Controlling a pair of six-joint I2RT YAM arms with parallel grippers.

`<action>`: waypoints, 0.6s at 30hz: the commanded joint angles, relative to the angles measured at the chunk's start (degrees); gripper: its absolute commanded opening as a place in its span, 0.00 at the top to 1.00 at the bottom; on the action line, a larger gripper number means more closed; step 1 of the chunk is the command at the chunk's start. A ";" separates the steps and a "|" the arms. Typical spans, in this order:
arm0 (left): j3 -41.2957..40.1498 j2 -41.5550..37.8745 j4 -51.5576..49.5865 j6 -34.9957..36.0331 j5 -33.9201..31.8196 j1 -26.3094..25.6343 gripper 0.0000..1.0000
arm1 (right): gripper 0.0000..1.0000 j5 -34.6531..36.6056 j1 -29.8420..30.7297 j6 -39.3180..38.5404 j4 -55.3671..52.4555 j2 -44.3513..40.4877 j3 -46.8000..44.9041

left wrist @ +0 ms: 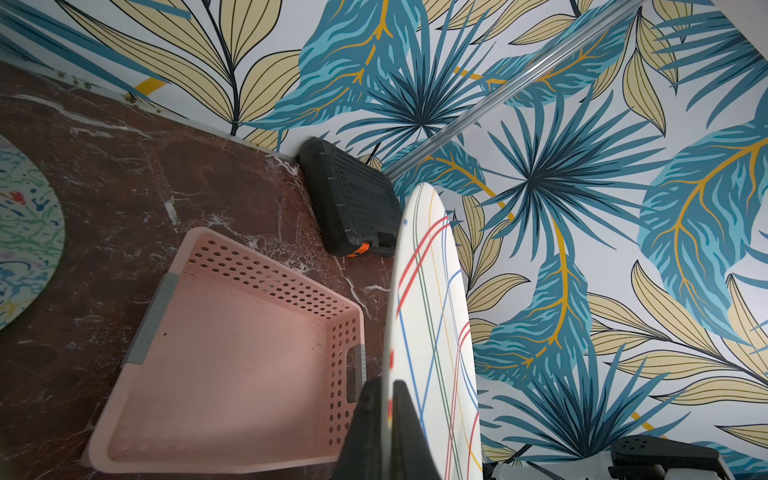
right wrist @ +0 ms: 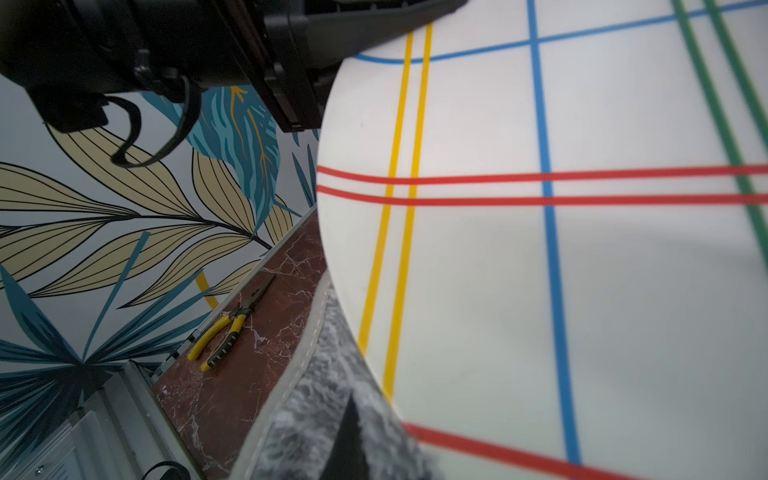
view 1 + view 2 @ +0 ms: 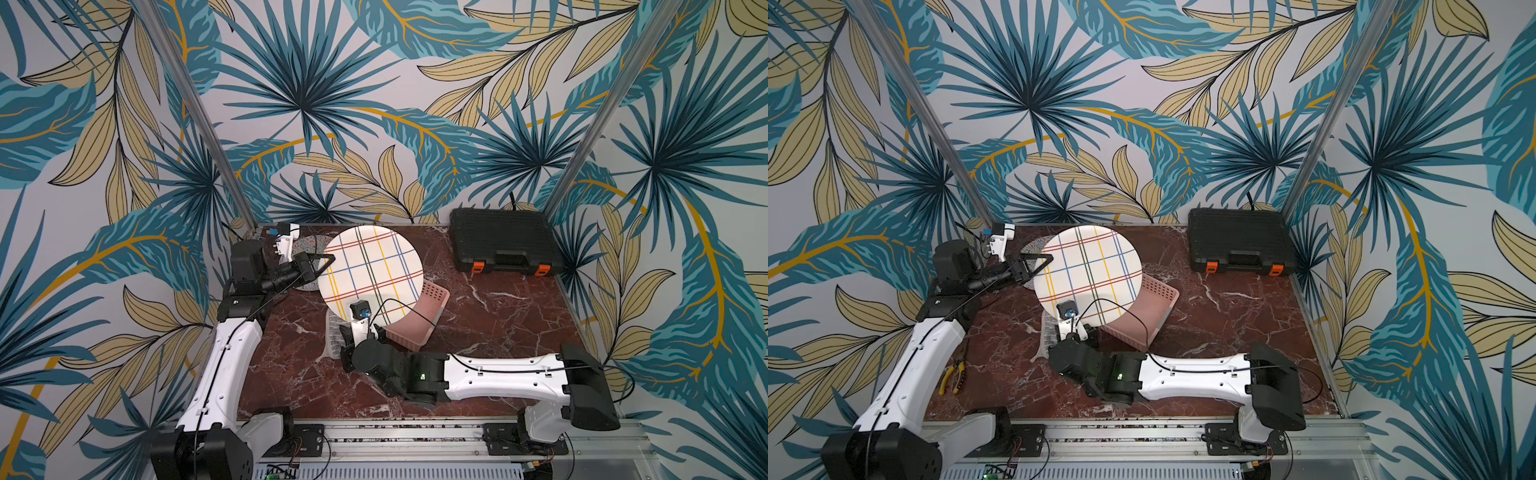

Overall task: Wipe the wet plate dry
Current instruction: Wipe the plate with towel.

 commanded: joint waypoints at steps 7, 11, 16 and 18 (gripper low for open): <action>-2.39 -1.49 -1.27 7.35 3.14 -0.34 1.00 | 1.00 5.25 -4.46 1.51 5.99 2.92 10.27; -2.57 -1.60 -1.25 7.35 3.05 -0.33 1.00 | 1.00 4.98 -5.90 2.02 6.32 4.74 12.72; -2.82 -1.58 -1.25 7.57 2.81 -0.33 1.00 | 1.00 4.37 -7.02 1.54 7.79 7.28 15.89; -2.92 -1.69 -1.31 7.74 2.71 -0.31 1.00 | 1.00 4.23 -7.19 0.87 8.55 7.95 17.15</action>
